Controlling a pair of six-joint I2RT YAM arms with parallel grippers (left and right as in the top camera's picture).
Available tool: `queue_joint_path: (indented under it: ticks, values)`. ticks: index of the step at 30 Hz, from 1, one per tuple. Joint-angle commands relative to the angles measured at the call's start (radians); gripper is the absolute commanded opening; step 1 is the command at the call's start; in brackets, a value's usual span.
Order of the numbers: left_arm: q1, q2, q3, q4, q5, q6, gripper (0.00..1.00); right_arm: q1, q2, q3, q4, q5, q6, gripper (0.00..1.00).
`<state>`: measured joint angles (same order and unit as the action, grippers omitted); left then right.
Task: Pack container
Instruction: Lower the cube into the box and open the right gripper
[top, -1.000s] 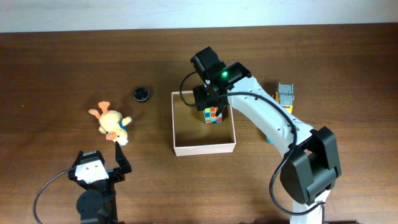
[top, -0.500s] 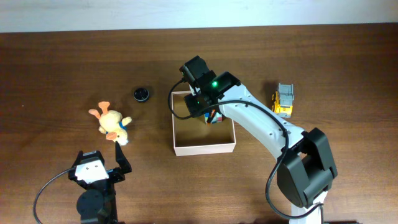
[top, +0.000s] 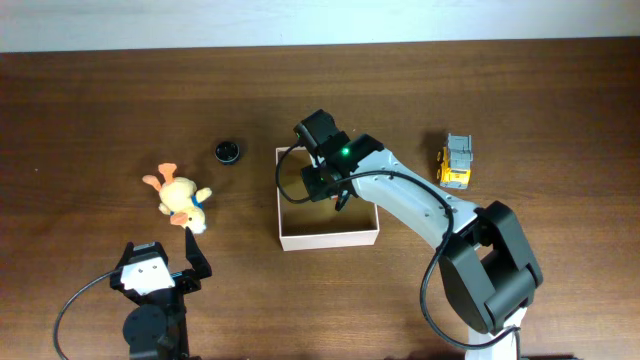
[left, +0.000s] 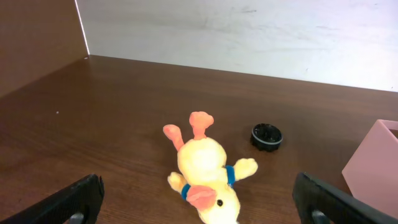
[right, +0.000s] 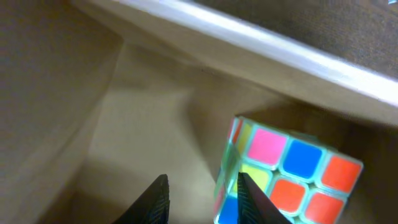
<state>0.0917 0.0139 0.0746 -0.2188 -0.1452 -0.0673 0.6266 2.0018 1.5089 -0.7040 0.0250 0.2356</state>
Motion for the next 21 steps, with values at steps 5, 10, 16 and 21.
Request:
queue_joint_path:
  ticks: [5,10,16,21]
  values:
    - [-0.004,-0.003,-0.007,0.005,0.011,0.016,0.99,0.004,0.003,-0.030,0.029,-0.022,0.035,0.29]
    - [-0.004,-0.003,-0.007,0.005,0.011,0.016,0.99,0.004,0.003,-0.030,0.047,-0.038,0.035,0.29]
    - [-0.004,-0.003,-0.007,0.005,0.010,0.016,0.99,0.004,0.003,-0.030,0.047,-0.041,0.035,0.29]
    - [-0.004,-0.003,-0.007,0.005,0.011,0.016,0.99,0.003,0.004,-0.030,0.047,-0.039,0.034,0.29]
